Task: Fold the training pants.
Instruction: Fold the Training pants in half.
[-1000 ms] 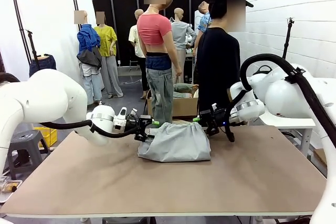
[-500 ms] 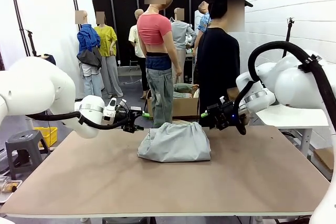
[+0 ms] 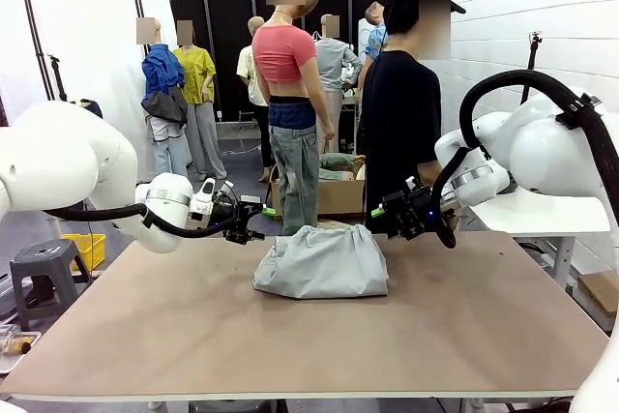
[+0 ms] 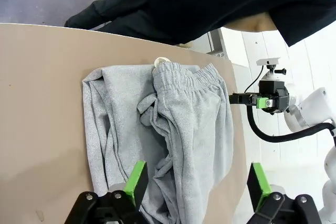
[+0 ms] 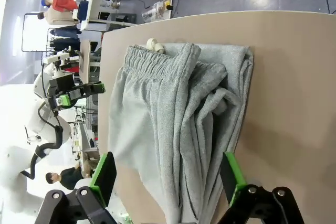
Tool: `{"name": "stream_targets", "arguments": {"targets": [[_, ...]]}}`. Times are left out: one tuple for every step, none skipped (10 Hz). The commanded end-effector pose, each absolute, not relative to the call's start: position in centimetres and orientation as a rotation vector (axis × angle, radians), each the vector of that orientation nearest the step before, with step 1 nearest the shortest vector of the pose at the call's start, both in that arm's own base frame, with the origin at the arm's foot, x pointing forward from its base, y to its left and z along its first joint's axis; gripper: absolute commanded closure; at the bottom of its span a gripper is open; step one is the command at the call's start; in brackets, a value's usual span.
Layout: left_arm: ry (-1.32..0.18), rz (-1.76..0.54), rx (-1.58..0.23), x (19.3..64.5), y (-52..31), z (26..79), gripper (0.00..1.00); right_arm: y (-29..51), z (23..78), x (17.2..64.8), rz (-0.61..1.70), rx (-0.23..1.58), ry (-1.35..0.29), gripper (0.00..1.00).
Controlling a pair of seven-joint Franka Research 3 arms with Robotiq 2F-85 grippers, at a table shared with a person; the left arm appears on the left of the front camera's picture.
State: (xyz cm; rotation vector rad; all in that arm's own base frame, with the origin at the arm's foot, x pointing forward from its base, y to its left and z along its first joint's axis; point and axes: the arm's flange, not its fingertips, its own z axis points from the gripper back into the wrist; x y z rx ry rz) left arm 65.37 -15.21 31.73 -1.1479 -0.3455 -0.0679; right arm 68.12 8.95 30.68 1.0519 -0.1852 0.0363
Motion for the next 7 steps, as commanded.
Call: {"name": "stream_targets", "arguments": {"targets": [[-0.351,-0.061,-1.168,65.49,-15.13,31.72,0.0,9.03,30.77,68.66,0.04,1.069,-0.185,0.0],[-0.351,-0.061,-1.168,65.49,-15.13,31.72,0.0,9.03,30.77,68.66,0.04,1.069,-0.185,0.0],[-0.351,-0.061,-1.168,65.49,-15.13,31.72,0.0,9.03,30.77,68.66,0.04,1.069,-0.185,0.0],[-0.351,-0.061,-1.168,65.49,-15.13,31.72,0.0,9.03,30.77,68.66,0.04,1.069,-0.185,0.0],[-0.351,-0.061,-1.168,65.49,-15.13,31.72,0.0,9.03,30.77,68.66,0.04,1.069,-0.185,0.0],[-0.351,-0.061,-1.168,65.49,-15.13,31.72,0.0,9.03,30.77,68.66,0.04,1.069,-0.185,0.0],[-0.351,-0.061,-1.168,65.49,-15.13,31.72,0.0,9.03,30.77,68.66,0.04,1.069,-0.185,0.0]]}}
